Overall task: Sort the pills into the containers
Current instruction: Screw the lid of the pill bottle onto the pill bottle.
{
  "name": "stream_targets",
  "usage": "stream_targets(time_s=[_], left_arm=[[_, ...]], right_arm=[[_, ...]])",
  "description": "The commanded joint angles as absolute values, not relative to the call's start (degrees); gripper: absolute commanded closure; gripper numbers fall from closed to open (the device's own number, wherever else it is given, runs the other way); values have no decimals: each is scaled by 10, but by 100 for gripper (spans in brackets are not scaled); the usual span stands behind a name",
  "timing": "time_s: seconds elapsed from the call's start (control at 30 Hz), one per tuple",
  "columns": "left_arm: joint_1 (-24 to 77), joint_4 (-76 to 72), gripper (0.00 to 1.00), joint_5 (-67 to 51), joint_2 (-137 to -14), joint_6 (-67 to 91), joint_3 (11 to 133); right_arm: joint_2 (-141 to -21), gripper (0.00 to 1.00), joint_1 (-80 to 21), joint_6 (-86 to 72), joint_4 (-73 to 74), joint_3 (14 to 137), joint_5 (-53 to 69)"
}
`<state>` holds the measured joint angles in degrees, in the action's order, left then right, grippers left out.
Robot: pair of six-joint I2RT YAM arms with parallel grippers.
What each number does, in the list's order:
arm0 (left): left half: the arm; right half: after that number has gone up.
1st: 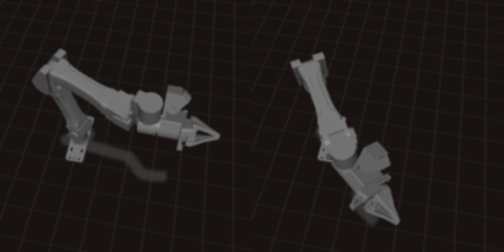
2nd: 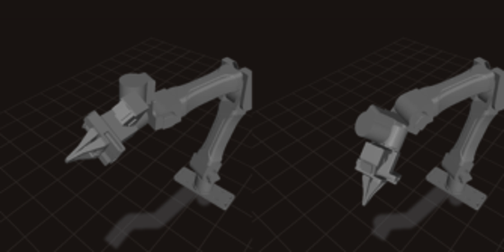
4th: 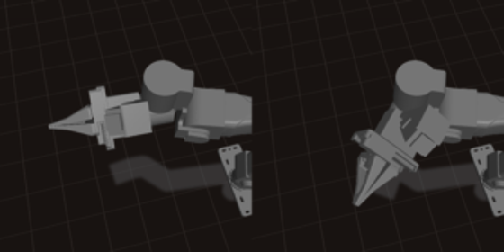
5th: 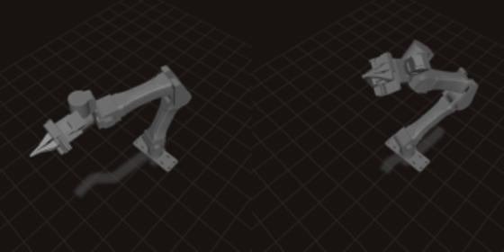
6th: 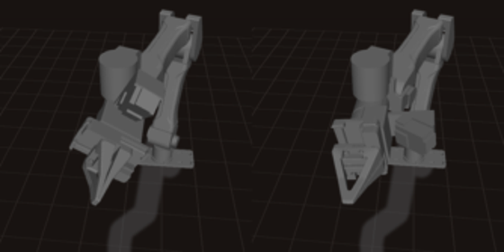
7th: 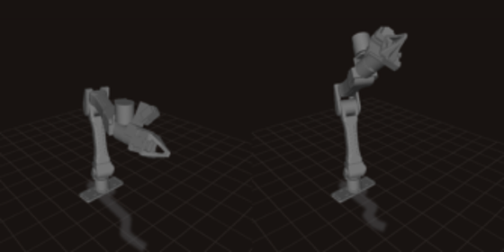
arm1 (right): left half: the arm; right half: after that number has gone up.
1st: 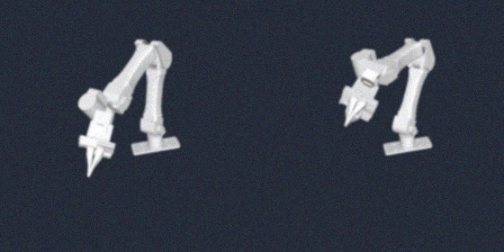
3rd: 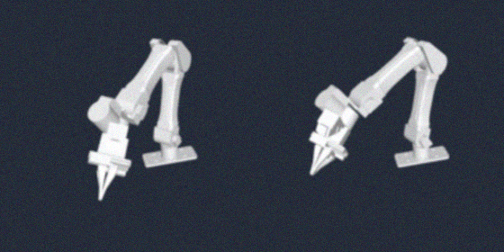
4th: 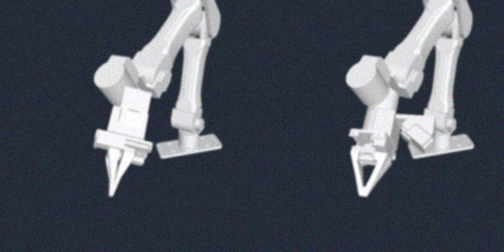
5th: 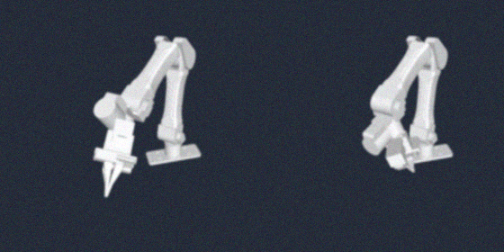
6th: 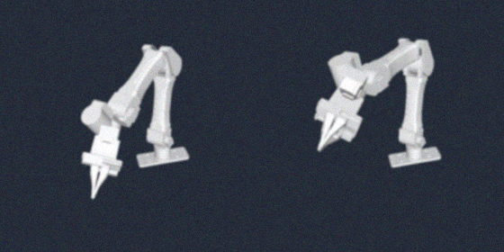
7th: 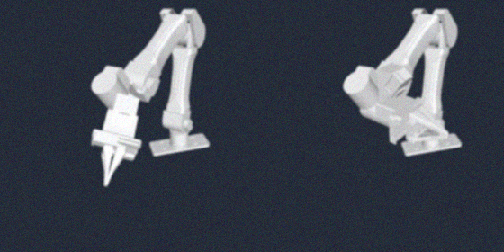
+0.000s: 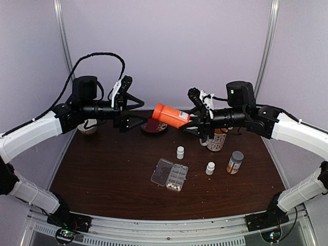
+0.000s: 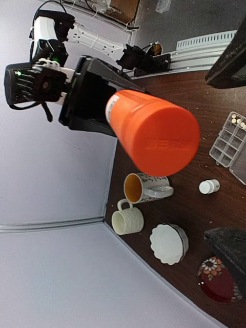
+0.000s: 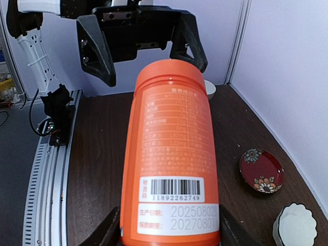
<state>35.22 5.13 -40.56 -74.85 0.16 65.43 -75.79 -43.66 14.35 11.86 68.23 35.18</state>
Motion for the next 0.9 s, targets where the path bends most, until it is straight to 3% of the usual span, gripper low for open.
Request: stream_targets(time_s=[0.0, 0.33, 0.87], left_arm=[[349, 85, 2, -505, -799, -39, 734], [350, 119, 2, -594, -857, -45, 780], [352, 133, 6, -614, -856, -56, 780]], right_arm=[[-764, 100, -435, 179, 128, 703, 375], [-768, 100, -436, 196, 142, 718, 407], [-790, 100, -438, 201, 159, 744, 411]])
